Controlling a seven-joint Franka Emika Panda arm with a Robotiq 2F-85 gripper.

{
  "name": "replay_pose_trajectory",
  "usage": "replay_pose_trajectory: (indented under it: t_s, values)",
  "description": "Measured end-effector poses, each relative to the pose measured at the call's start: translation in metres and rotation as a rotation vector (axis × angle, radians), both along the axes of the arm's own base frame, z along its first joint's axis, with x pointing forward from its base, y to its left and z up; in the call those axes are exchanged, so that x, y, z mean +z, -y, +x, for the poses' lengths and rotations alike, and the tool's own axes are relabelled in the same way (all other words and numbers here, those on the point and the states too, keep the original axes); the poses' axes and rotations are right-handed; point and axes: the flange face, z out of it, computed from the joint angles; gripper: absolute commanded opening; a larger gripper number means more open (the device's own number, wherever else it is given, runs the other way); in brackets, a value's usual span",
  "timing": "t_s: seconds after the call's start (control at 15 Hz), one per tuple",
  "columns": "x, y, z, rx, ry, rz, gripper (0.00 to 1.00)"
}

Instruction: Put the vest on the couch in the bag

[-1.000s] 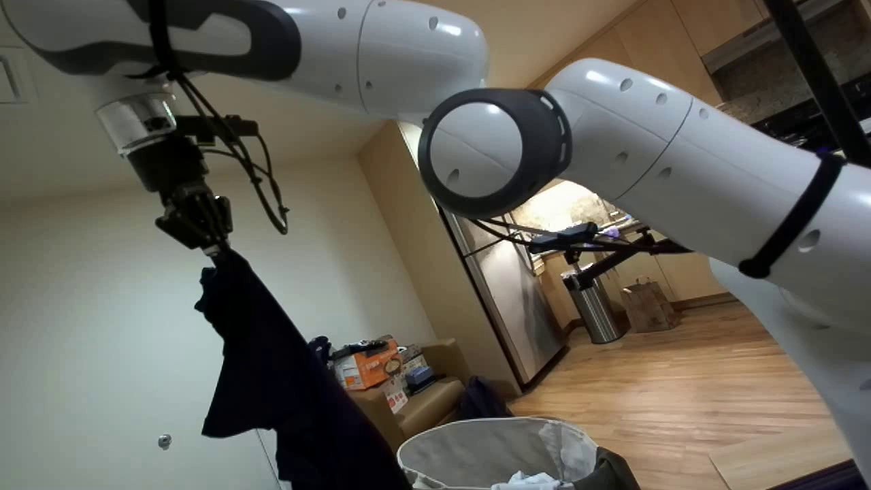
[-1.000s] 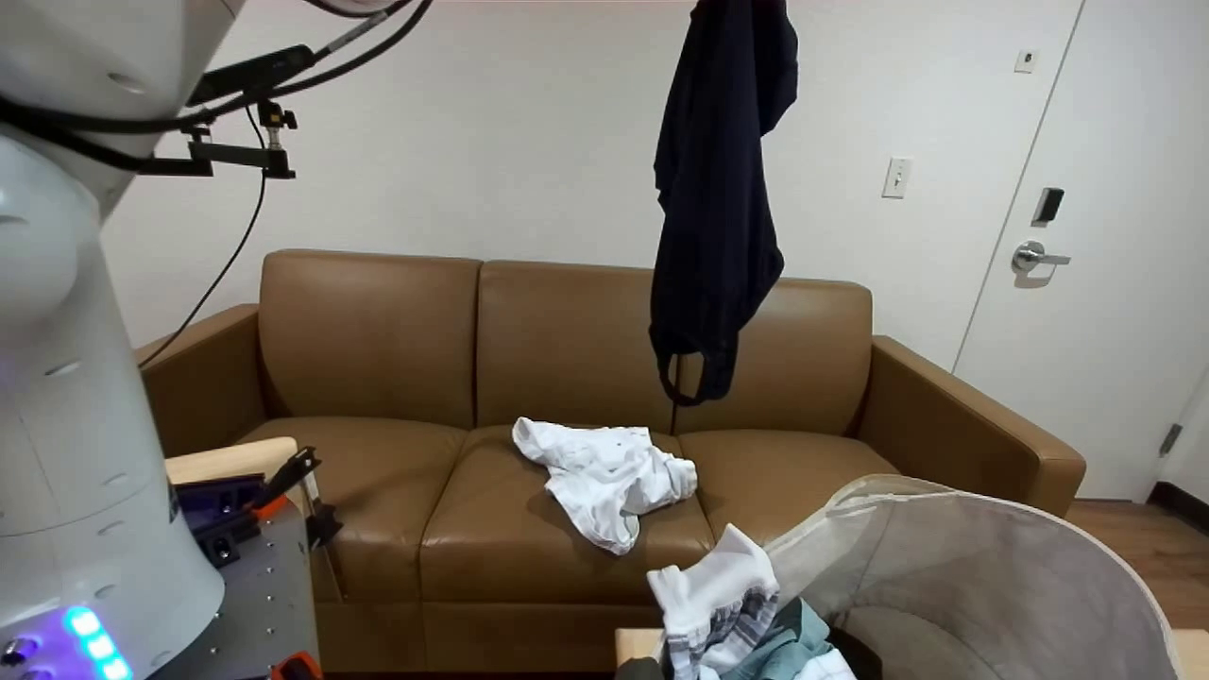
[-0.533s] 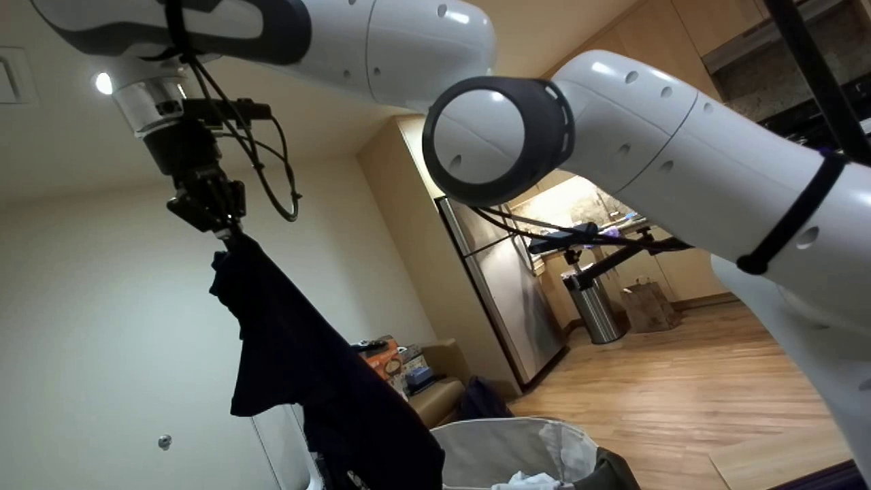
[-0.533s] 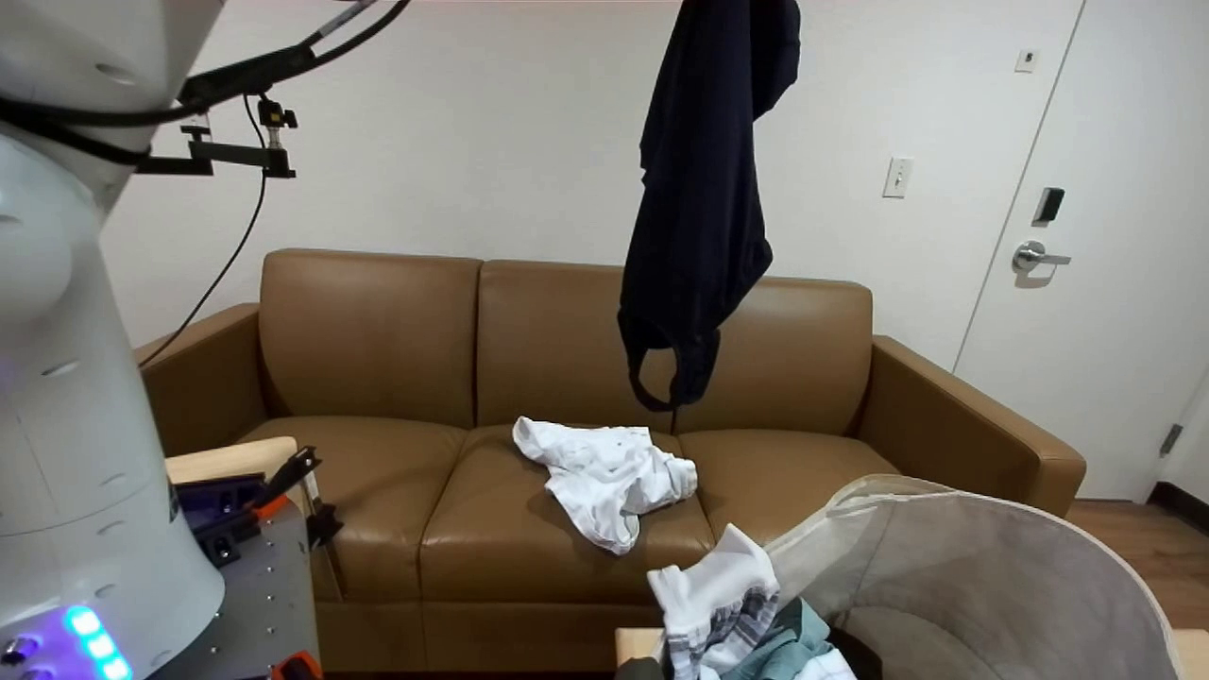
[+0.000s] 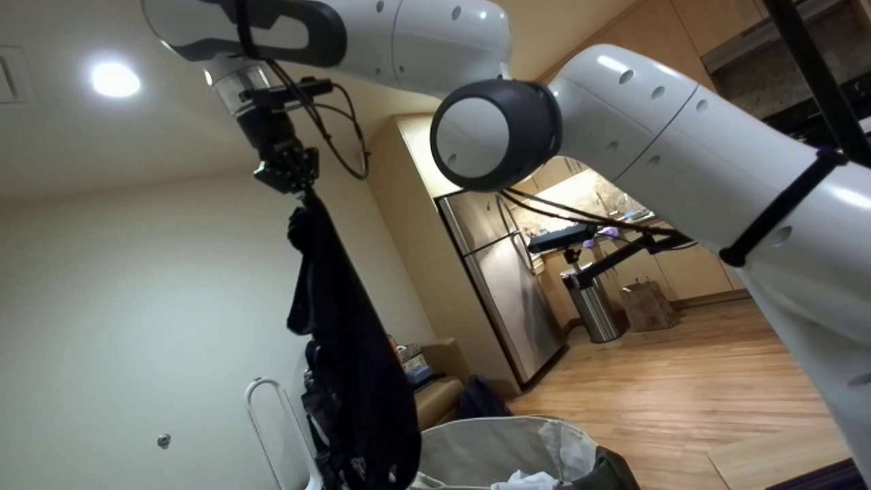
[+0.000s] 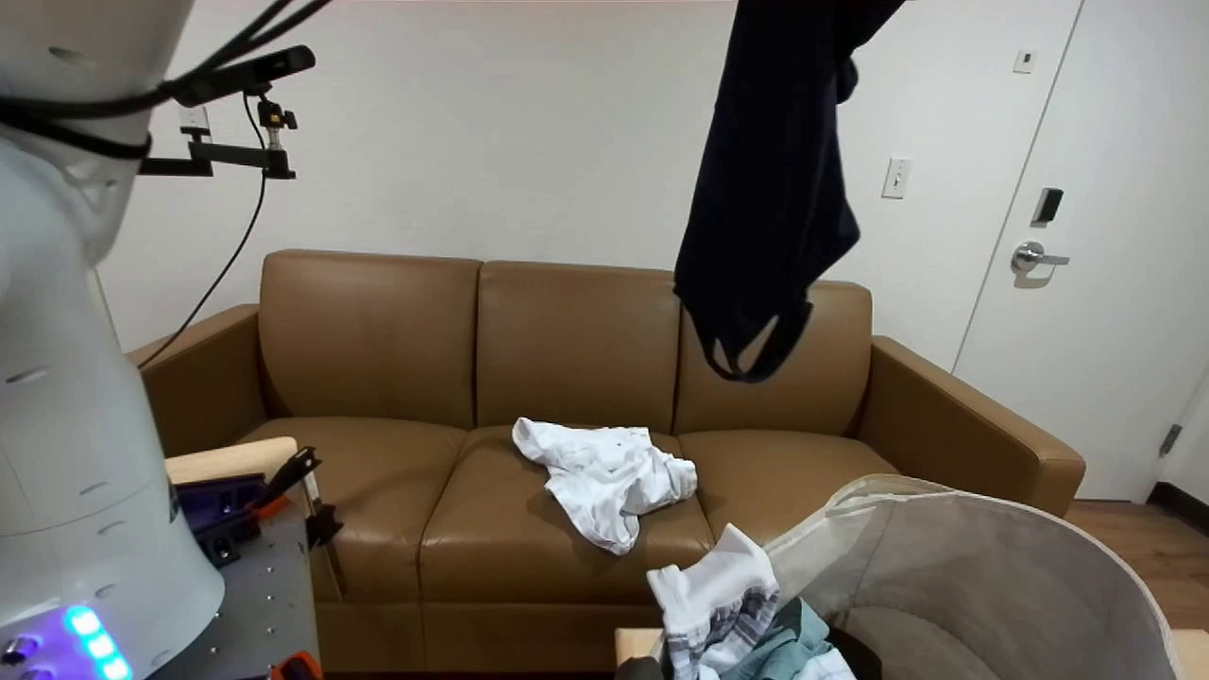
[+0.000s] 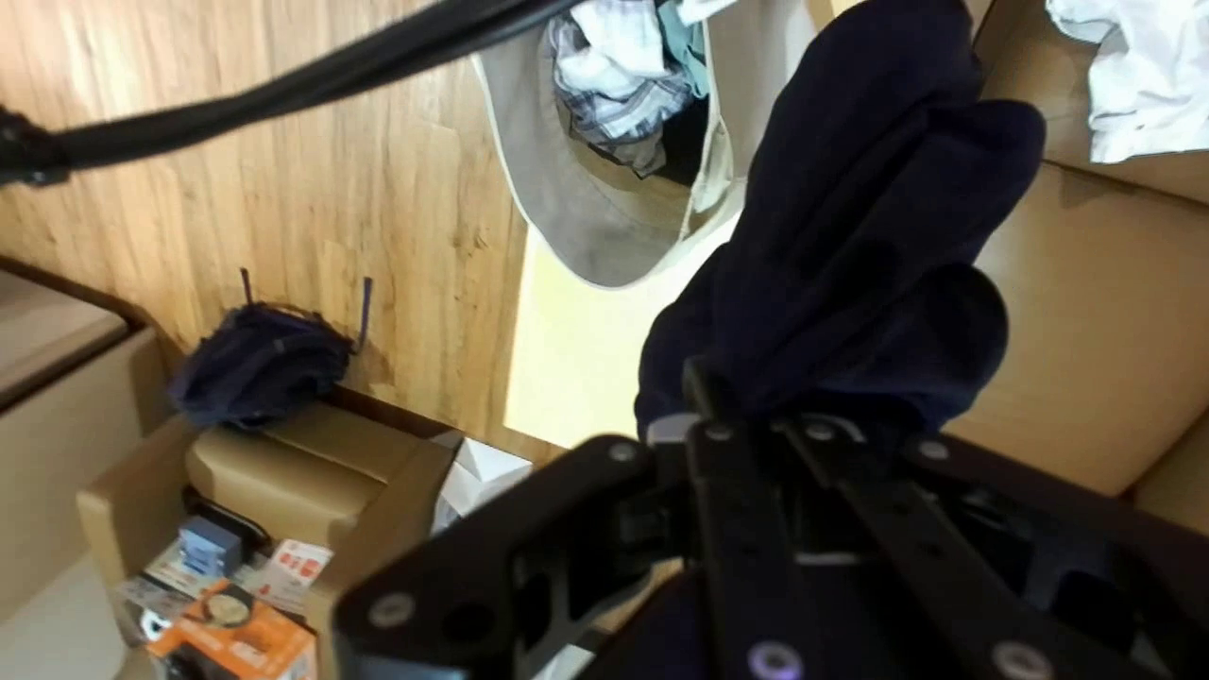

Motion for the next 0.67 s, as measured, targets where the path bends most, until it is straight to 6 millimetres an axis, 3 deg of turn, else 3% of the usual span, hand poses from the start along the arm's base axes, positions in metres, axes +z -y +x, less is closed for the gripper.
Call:
replay_pose_trajectory:
  t_s: [0.13,0.33,0.67]
  values:
    - [0.006,0.023,-0.018,-0.11,0.001,0.015,0.06]
    - [0.003,0.042,-0.036,-0.275,-0.028,0.041,0.06]
    - [0.003,0.053,-0.048,-0.387,-0.034,0.053,0.05]
